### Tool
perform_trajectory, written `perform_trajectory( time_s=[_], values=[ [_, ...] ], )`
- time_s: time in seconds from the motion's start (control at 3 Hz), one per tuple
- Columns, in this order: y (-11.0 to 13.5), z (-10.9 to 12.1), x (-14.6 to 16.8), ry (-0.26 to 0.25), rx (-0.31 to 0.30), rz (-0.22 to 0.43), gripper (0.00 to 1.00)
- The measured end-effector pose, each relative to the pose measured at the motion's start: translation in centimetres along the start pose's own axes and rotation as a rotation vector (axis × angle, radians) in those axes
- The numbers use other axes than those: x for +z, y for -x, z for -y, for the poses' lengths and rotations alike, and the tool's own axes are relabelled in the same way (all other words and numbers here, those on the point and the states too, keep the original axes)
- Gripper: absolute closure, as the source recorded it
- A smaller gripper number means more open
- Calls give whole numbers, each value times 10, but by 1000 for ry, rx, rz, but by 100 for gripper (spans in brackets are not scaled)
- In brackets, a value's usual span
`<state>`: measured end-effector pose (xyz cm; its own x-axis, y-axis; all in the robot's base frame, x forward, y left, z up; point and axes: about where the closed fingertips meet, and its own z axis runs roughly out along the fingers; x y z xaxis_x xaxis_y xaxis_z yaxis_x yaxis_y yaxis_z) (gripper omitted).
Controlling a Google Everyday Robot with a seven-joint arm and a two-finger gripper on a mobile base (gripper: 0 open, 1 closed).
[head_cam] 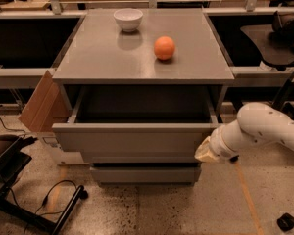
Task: Close top drawer
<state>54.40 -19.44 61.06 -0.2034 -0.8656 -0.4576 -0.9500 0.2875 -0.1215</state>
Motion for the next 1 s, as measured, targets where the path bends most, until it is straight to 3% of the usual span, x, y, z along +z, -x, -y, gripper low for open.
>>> perform_trajectory(
  time_s=[0.33,0.67,1.0],
  values=[
    [13,30,8,-1,-13,12,100],
    [13,30,8,-1,-13,12,100],
    [24,51,9,-11,-32,19,100]
  ],
)
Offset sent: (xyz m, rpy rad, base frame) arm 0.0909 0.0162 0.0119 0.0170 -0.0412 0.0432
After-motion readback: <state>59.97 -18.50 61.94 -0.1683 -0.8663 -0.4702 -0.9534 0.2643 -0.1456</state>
